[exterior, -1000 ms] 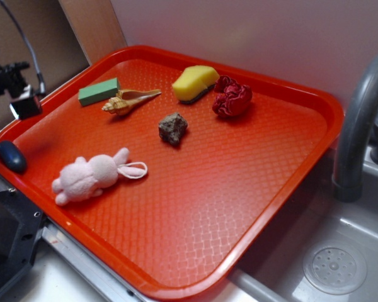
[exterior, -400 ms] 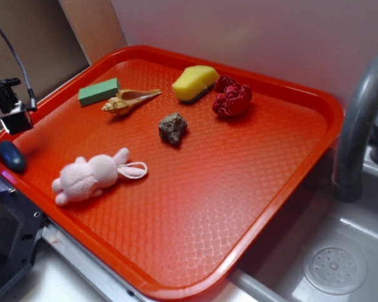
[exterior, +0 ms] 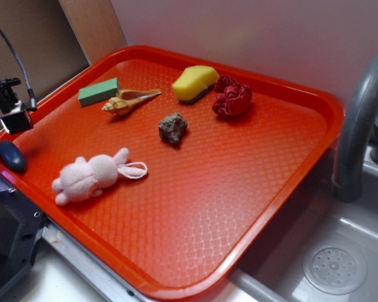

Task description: Grab the plastic pickle.

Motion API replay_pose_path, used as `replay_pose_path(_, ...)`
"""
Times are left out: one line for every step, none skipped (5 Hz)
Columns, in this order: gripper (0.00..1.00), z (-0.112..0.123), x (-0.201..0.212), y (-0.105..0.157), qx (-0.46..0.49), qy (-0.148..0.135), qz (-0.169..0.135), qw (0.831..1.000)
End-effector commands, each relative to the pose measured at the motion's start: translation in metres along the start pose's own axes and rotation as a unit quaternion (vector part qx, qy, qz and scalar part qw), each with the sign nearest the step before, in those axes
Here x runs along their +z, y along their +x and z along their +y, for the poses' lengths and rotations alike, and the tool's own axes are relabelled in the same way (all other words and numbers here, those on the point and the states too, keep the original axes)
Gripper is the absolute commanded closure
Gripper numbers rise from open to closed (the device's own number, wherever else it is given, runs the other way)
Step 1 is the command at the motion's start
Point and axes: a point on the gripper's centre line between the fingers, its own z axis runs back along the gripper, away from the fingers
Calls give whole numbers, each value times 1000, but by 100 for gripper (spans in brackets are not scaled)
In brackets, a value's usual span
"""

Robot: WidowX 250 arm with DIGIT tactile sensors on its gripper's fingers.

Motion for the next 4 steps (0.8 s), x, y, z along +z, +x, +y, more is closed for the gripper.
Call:
replay_pose_path(0,13,4,-3,11,-2,-8,1000)
replay_pose_path(0,-22,-22,-2,2,12,11,1000)
replay_pose_path(0,-42,-28,-9,-9,18,20,1000)
replay_pose_path(0,-48,-31,-11,-7,21,15,1000)
